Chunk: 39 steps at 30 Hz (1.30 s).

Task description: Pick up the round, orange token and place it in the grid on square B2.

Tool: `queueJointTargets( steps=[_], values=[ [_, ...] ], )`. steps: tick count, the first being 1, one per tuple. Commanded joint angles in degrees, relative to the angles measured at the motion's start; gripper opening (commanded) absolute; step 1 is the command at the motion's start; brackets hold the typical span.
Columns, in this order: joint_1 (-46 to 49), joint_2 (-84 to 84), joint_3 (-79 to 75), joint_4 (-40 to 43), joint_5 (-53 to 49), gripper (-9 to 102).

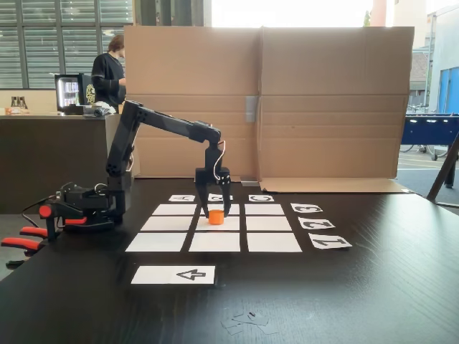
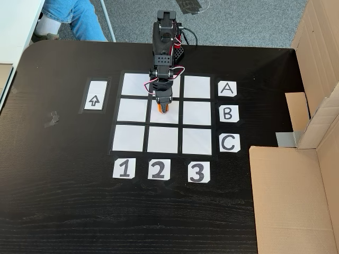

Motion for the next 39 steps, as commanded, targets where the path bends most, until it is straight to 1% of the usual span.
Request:
queueJointTargets(
  steps=[1,2,4,5,10,14,18,25,30,35,37,39],
  values=[
    [-0.26,0.97,0.53,-0.09,0.53,9],
    [-0.26,1.05,0.88,-0.09,0.53,17],
    [-0.18,1.49,2.20,-0.18,0.44,44],
    [-0.09,1.85,3.08,-0.18,0.35,46],
    [0.26,3.78,4.92,-1.14,0.62,46],
    [0.44,8.09,8.88,-3.78,1.14,46],
    [0.79,17.23,16.52,-7.73,1.85,46],
    [6.15,38.76,33.31,-17.31,2.29,46],
    [12.66,56.43,44.21,-21.97,2.29,46],
    [24.43,76.99,56.16,-28.39,5.01,46],
    [27.77,83.58,59.85,-28.39,4.04,49],
    [32.17,90.35,63.37,-28.04,3.08,50]
  ],
)
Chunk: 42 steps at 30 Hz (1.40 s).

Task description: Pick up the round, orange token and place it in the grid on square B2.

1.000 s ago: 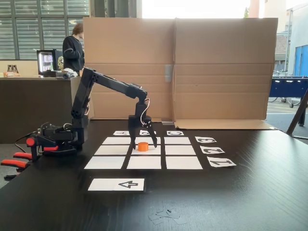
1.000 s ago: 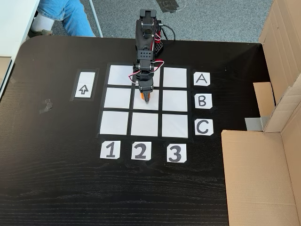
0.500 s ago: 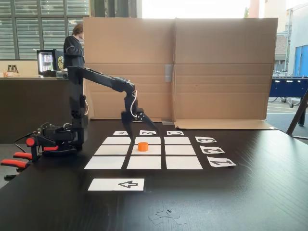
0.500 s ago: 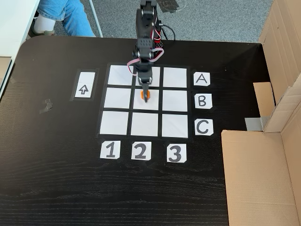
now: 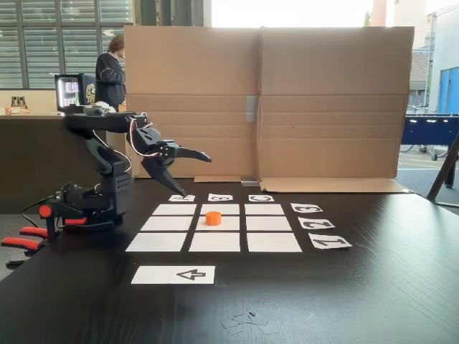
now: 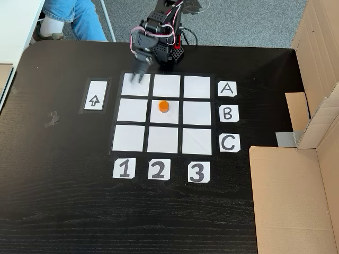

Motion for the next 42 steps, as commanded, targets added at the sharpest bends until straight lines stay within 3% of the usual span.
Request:
queueJointTargets(
  steps=[1,5,8,10,17,23,42],
  values=[
    [7.65,12.39,4.39,-0.44,-0.70,49],
    [21.09,21.71,7.21,0.09,-0.18,31],
    [30.94,26.37,8.17,1.23,0.35,5],
    [36.12,29.79,9.84,2.02,0.35,0],
    [55.46,41.04,17.05,9.84,0.88,-1],
    [66.36,41.13,23.12,5.89,5.27,-1],
    [69.79,41.04,23.99,5.36,5.54,-1]
  ],
)
